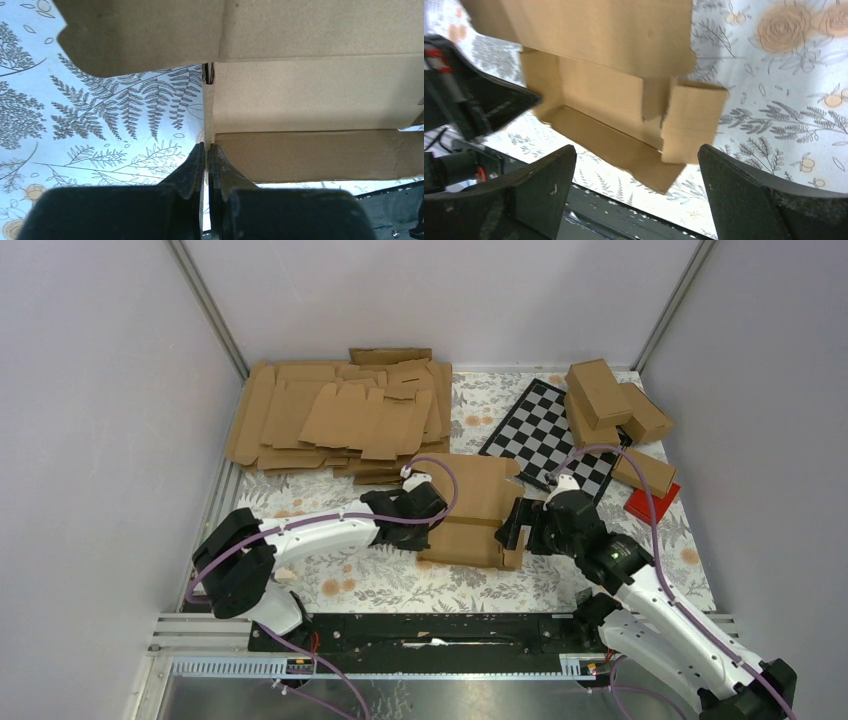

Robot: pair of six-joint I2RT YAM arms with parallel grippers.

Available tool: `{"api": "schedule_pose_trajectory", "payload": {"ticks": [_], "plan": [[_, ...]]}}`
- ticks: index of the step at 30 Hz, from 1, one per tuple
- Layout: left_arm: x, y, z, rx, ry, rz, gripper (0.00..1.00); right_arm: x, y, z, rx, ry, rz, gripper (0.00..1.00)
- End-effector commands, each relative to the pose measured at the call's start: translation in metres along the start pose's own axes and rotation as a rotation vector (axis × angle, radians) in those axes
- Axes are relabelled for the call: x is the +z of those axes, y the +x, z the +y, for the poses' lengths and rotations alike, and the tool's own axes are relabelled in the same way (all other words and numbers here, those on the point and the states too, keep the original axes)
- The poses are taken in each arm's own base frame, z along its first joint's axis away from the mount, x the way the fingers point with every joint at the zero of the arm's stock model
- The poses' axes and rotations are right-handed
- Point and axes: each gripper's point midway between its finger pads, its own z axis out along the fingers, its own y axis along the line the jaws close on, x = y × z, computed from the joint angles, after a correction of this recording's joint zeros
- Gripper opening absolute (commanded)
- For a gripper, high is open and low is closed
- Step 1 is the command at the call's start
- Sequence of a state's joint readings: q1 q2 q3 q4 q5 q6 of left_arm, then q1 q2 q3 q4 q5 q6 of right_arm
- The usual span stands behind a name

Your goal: Fold the paper box

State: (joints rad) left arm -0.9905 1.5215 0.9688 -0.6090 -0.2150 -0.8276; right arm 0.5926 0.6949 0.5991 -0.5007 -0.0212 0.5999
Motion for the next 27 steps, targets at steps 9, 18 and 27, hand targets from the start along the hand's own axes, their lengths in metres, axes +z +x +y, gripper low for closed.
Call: {"api": "schedule_pose_trajectory", "payload": {"ticks": [9, 18, 27], "plan": [[-0.010, -0.009, 0.017, 0.068, -0.039, -0.028, 0.00, 0.049, 0.042, -0.018, 0.094, 0.014, 0.093, 1.00], [-0.014, -0.014, 0.016, 0.054, -0.041, -0.037, 0.00, 0.066, 0.047, -0.047, 0.044, 0.160, 0.108, 0.94], [-0.017, -0.016, 0.021, 0.049, -0.053, -0.039, 0.00, 0.057, 0.035, -0.073, 0.089, 0.300, 0.007, 0.77]]}}
